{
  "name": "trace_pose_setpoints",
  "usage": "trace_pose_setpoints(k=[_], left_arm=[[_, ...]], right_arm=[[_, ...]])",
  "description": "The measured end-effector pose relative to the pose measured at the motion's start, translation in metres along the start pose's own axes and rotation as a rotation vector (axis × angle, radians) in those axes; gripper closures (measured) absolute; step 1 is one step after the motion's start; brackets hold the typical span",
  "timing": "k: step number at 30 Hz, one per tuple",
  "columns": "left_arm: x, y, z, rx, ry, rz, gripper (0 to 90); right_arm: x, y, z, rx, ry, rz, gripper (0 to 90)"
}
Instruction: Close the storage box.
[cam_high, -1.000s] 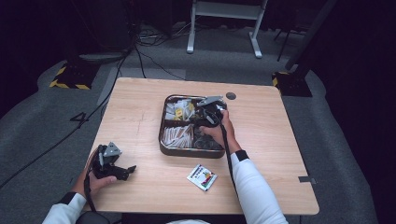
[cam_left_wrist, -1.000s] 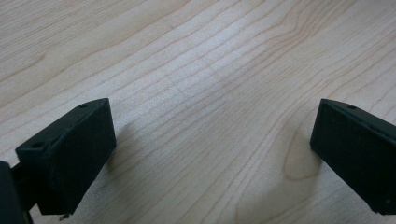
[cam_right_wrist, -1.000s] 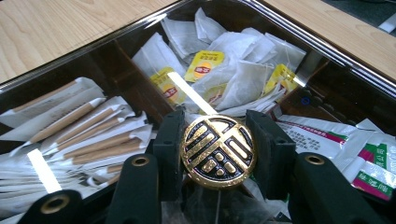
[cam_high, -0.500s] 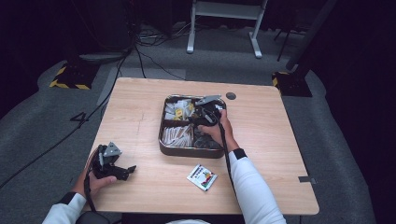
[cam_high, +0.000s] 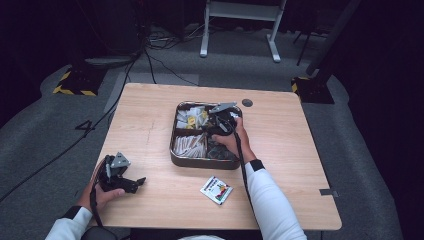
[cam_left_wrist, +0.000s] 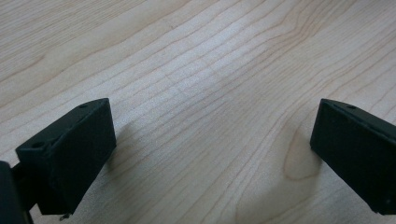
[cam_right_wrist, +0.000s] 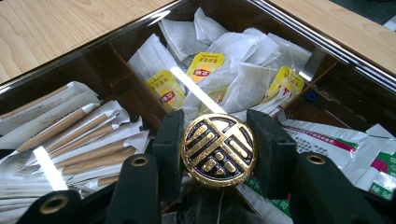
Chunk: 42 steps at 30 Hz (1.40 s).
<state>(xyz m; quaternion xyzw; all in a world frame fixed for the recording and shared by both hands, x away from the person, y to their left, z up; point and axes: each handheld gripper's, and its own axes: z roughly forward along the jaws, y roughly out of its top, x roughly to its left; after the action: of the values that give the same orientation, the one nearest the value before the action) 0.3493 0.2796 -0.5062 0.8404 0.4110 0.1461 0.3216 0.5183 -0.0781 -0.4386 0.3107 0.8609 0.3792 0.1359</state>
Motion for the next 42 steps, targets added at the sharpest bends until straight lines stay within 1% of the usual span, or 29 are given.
trace_pose_setpoints(k=[6, 8, 9, 11, 13, 20, 22, 27, 29, 31, 32, 34, 37, 39, 41, 42], left_arm=[[0.0, 0.0, 0.0, 0.0, 0.0, 0.0, 0.5], [0.0, 0.0, 0.0, -0.001, 0.0, 0.002, 0.5], [0.0, 0.0, 0.0, 0.0, 0.0, 0.003, 0.5], [0.0, 0.0, 0.0, -0.001, -0.002, 0.004, 0.5], [0.0, 0.0, 0.0, -0.001, -0.002, 0.004, 0.5], [0.0, 0.0, 0.0, -0.001, -0.002, 0.004, 0.5], [0.0, 0.0, 0.0, -0.001, -0.002, 0.005, 0.5], [0.0, 0.0, 0.0, -0.001, -0.001, 0.006, 0.5], [0.0, 0.0, 0.0, -0.001, -0.002, 0.005, 0.5], [0.0, 0.0, 0.0, -0.001, -0.002, 0.005, 0.5], [0.0, 0.0, 0.0, -0.001, -0.002, 0.004, 0.5], [0.0, 0.0, 0.0, -0.001, -0.002, 0.005, 0.5], [0.0, 0.0, 0.0, -0.001, 0.0, 0.007, 0.5], [0.0, 0.0, 0.0, -0.001, 0.0, 0.001, 0.5], [0.0, 0.0, 0.0, -0.001, 0.0, 0.001, 0.5], [0.0, 0.0, 0.0, -0.001, 0.001, 0.005, 0.5]], right_arm=[[0.001, 0.0, 0.0, -0.002, -0.005, 0.01, 58.2], [0.0, 0.0, 0.0, -0.002, 0.001, 0.014, 57.9], [-0.001, -0.001, -0.001, -0.007, 0.011, 0.025, 57.1], [-0.002, -0.001, -0.001, -0.008, 0.024, 0.027, 56.8], [-0.003, -0.001, -0.002, -0.008, 0.021, 0.03, 55.6], [-0.007, -0.003, -0.006, -0.011, 0.013, 0.043, 46.5], [-0.007, -0.003, -0.007, -0.012, 0.006, 0.054, 41.8], [-0.007, -0.004, -0.009, -0.012, -0.011, 0.049, 32.0], [-0.007, -0.004, -0.01, -0.009, -0.011, 0.045, 26.5], [-0.007, -0.005, -0.011, -0.011, -0.042, 0.048, 20.9], [-0.007, -0.005, -0.011, -0.008, -0.054, 0.053, 19.9], [-0.008, -0.005, -0.012, -0.006, -0.05, 0.055, 19.7], [-0.009, -0.006, -0.016, -0.023, -0.041, 0.058, 19.3], [-0.01, -0.006, -0.018, -0.02, -0.033, 0.053, 18.8], [-0.01, -0.006, -0.019, -0.005, -0.027, 0.035, 16.0], [-0.01, -0.007, -0.021, 0.0, -0.032, 0.031, 15.9]])
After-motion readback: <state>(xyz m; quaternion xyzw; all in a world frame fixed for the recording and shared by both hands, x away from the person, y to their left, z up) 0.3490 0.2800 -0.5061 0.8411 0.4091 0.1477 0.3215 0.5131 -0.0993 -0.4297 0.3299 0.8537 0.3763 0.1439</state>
